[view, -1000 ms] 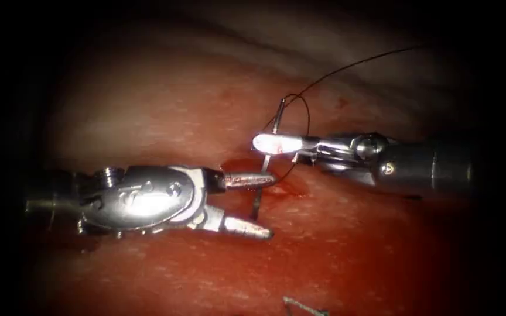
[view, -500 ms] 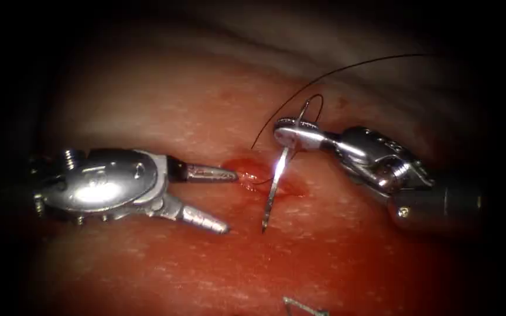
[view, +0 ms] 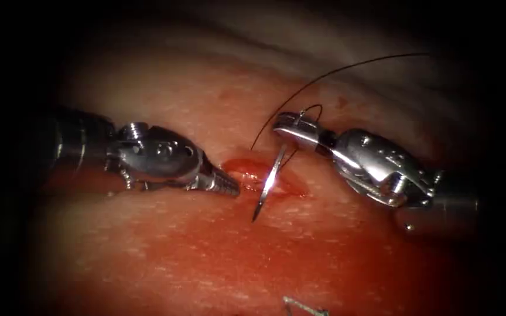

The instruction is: Wound Closure

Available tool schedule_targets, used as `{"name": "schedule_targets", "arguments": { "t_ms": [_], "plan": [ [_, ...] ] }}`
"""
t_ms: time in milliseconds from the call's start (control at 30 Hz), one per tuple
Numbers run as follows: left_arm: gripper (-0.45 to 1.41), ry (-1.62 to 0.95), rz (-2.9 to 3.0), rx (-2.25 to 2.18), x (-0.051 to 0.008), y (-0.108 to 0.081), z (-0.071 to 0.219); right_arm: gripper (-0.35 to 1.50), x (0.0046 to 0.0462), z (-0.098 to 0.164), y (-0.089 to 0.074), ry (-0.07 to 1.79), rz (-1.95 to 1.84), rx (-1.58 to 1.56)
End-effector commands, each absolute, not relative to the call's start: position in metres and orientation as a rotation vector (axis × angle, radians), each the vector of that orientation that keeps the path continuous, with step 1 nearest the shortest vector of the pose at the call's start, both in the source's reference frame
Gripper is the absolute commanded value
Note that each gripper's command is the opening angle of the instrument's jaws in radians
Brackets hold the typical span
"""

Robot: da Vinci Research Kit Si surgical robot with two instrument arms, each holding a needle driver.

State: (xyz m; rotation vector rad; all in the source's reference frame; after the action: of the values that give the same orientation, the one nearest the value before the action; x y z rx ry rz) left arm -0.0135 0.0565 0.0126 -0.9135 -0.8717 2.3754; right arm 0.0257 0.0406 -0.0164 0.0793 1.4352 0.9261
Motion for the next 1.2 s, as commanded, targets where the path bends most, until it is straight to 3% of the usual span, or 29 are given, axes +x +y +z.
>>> {"name": "schedule_targets", "arguments": {
  "t_ms": [33, 600, 1200],
  "plan": [
    [-0.35, -0.877, 2.373, -0.915, -0.0140, 0.0561, 0.0132, -0.35, 0.0264, -0.0160, 0.0407, 1.441, 0.921, 0.075],
    [-0.35, -0.895, 2.482, -0.764, -0.0156, 0.0574, 0.0210, -0.35, 0.0266, -0.0155, 0.0415, 1.407, 0.717, -0.123],
    [-0.35, -0.923, 2.541, -0.668, -0.0150, 0.0558, 0.0209, -0.35, 0.0310, -0.0099, 0.0402, 1.292, 0.498, -0.244]
  ]
}}
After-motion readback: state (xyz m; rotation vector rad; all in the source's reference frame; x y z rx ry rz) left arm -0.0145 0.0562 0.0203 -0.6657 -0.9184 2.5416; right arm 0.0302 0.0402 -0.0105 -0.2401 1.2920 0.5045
